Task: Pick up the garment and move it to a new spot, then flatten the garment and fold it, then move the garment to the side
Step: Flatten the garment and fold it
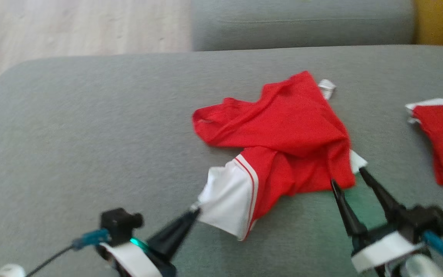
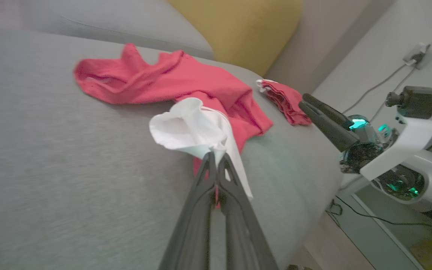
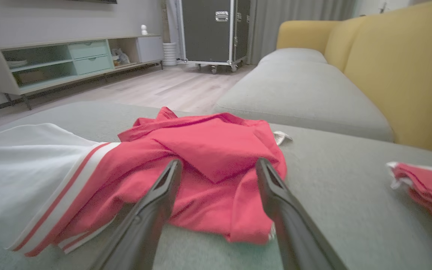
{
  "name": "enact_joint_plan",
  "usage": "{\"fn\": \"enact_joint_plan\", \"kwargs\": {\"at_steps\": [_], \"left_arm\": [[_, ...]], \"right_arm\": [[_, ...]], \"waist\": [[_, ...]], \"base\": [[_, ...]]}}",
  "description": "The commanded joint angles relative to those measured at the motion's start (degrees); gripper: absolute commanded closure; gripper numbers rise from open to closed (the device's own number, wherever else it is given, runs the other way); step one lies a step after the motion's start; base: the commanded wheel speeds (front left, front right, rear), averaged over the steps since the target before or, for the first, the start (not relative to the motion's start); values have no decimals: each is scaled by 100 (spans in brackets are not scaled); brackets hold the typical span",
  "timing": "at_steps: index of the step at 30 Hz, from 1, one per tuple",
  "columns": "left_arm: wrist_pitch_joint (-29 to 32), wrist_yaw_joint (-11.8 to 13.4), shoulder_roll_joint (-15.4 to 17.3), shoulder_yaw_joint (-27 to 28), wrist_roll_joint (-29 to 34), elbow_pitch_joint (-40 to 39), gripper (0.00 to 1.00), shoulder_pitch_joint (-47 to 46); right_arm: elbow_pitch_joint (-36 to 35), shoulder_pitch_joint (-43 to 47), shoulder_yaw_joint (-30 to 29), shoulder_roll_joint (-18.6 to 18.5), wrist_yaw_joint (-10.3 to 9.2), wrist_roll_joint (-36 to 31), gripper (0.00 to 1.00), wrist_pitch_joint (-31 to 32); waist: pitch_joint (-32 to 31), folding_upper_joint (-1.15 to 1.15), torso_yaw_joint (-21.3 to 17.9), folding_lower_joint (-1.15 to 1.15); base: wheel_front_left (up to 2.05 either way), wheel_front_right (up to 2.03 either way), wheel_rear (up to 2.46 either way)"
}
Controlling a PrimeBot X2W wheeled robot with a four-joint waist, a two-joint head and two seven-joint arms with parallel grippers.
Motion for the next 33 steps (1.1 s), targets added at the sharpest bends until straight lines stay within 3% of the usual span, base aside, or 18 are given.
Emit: {"fn": "enact_joint_plan", "kwargs": {"at_steps": [1, 7, 12, 17, 22, 26, 29, 30, 33], "left_arm": [[-111, 73, 281, 331, 97, -75, 100, -177], [-252, 589, 777, 828, 577, 280, 100, -580], [-243, 1082, 1170, 1248, 1016, 681, 100, -1294], [-102, 1025, 1155, 1387, 1610, 913, 100, -2329], [85, 619, 544, 1202, 2487, 1361, 100, -3698], [22, 276, -237, 1036, 2820, 1759, 100, -4400], [-111, -78, -960, 943, 2841, 2068, 100, -4749], [-111, -78, -960, 943, 2841, 2068, 100, -4749], [-194, -519, -1645, 790, 2659, 2262, 100, -4901]], "right_arm": [[-145, -443, 196, -208, -4, 41, 0, -22], [167, -1258, 782, -545, -4, 223, 0, -22], [337, -1619, 990, -543, -4, 385, 0, -22], [394, -1640, 1027, -456, -4, 464, 0, -22], [366, -1625, 906, -327, -4, 468, 0, -22], [331, -1605, 794, -255, -4, 462, 0, -22], [321, -1564, 699, -206, -4, 461, 0, -22], [321, -1564, 699, -206, -4, 461, 0, -22], [313, -1491, 620, -163, -4, 448, 0, -22]], "waist": [[96, 0, 331, 0], [186, 0, 715, 0], [195, 0, 705, 0], [220, 0, 281, 0], [208, 0, -554, 0], [176, 0, -1127, 0], [132, 0, -1488, 0], [132, 0, -1488, 0], [70, 0, -1769, 0]], "base": [[0, 0, 0], [0, 0, 0], [0, 0, 0], [0, 0, 0], [0, 0, 0], [0, 0, 0], [0, 0, 0], [0, 0, 0], [0, 0, 0]]}}
